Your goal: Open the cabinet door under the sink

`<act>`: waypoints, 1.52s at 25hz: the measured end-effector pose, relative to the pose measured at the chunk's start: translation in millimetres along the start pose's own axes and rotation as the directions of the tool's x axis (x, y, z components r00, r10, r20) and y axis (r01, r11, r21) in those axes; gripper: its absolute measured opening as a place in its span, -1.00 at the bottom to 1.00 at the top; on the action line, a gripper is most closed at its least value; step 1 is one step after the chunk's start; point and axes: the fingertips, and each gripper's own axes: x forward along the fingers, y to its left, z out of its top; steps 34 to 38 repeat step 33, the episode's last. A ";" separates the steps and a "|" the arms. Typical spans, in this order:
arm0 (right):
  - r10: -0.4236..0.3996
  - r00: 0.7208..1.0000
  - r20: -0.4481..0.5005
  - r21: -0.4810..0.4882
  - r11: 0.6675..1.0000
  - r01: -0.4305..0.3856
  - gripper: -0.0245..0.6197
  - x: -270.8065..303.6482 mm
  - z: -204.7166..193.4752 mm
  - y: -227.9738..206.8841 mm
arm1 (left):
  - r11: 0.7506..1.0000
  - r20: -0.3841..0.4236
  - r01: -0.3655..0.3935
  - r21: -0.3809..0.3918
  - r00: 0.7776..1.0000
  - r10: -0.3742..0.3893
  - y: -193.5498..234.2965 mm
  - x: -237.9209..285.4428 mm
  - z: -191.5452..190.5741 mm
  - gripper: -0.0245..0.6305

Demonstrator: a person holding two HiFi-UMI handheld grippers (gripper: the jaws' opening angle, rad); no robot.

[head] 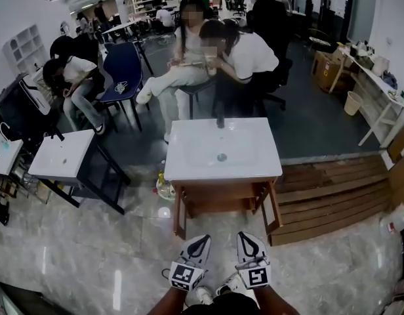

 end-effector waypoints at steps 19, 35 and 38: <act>0.030 0.997 0.073 -0.139 0.990 -0.019 -0.86 -20.8 93.5 60.8 | 0.995 0.124 -0.036 0.090 0.992 0.025 6.1 -87.1 57.3 -0.85; 0.046 0.994 0.102 -0.176 0.984 -0.028 -0.86 -10.7 113.9 81.6 | 0.992 0.143 -0.013 0.127 0.990 -0.005 10.8 -95.7 75.4 -0.85; 0.046 0.994 0.102 -0.176 0.984 -0.028 -0.86 -10.7 113.9 81.6 | 0.992 0.143 -0.013 0.127 0.990 -0.005 10.8 -95.7 75.4 -0.85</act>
